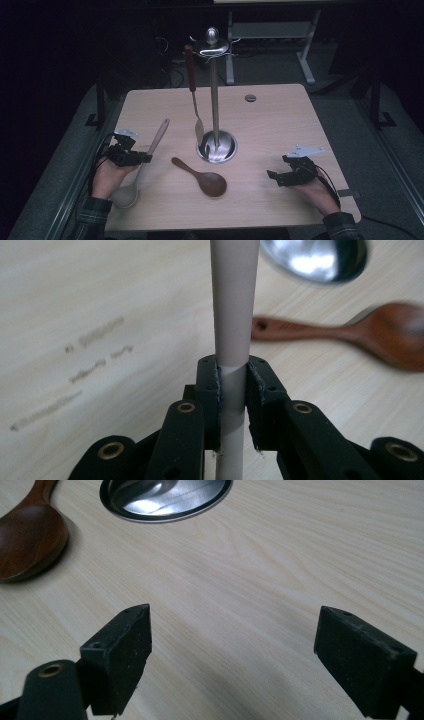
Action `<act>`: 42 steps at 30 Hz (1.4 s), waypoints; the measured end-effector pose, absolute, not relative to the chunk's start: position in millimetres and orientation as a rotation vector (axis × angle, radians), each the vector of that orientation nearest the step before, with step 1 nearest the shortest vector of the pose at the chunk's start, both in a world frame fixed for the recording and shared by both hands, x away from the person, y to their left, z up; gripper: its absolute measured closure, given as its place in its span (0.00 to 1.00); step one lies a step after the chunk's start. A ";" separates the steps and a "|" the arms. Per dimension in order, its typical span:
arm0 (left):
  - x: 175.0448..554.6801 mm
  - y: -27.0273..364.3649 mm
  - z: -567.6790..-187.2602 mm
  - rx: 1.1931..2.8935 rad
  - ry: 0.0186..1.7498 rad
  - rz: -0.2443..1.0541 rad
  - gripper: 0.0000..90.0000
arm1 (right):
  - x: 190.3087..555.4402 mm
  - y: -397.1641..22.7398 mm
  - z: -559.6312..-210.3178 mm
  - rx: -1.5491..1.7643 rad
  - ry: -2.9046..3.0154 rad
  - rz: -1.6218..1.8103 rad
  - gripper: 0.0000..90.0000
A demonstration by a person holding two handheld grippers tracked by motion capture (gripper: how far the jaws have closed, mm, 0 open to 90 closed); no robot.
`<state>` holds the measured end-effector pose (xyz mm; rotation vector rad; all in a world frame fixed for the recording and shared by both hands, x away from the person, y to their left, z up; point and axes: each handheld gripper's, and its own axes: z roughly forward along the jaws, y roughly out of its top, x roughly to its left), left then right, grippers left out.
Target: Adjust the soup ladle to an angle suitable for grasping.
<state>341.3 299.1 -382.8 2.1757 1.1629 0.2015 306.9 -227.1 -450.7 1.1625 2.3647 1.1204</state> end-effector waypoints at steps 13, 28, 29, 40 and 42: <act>325.6 306.2 -358.1 2.058 1.048 0.232 0.86 | 307.9 -226.1 -449.4 1.181 2.370 1.145 0.17; 308.9 283.0 -331.2 1.999 0.908 0.238 0.86 | 313.4 -213.6 -427.2 1.129 2.362 1.279 0.37; 308.0 280.8 -329.3 1.996 0.895 0.242 0.86 | 313.9 -211.6 -424.2 1.129 2.361 1.286 0.38; 301.7 254.4 -312.7 1.960 0.804 0.230 0.86 | 321.2 -184.3 -394.7 1.038 2.352 1.427 0.47; 302.1 248.4 -312.2 1.956 0.796 0.227 0.86 | 322.4 -176.5 -387.7 1.011 2.358 1.460 0.48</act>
